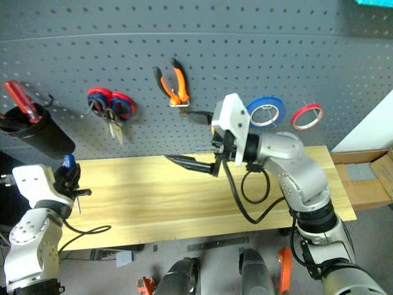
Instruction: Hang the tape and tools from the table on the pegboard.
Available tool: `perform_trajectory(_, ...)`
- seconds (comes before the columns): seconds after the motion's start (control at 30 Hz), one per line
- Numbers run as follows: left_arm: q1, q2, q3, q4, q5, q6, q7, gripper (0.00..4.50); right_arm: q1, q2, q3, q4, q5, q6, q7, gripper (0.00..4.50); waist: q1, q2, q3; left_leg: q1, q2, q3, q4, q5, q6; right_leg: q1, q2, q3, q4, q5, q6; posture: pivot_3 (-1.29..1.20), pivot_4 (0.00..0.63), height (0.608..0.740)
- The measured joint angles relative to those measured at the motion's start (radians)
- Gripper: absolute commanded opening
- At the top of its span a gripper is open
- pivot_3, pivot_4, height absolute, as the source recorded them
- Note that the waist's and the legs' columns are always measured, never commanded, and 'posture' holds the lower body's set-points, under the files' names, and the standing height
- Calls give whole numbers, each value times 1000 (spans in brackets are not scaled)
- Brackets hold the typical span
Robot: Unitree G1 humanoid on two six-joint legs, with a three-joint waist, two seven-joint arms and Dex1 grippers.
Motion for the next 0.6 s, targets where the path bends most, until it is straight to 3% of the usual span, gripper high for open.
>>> perform_trajectory(0.23, -75, -13, 49, -105, -85, 53, 74, 666, -33, -6, 0, 88, -3, -80, 54, 4500, 17, -1, -52, 4, 1, -1, 1, 0, 0, 5, 3, 0, 1, 0, 0, 87, 66, 740)
perform_trajectory(0.6, -268, 116, 69, -138, -179, 70, 32, 666, -73, -8, -2, 135, -1, -111, 90, 4500, 18, -1, -95, 11, 1, -1, 1, 1, -2, 10, 5, 3, 3, 1, -1, 81, 57, 740)
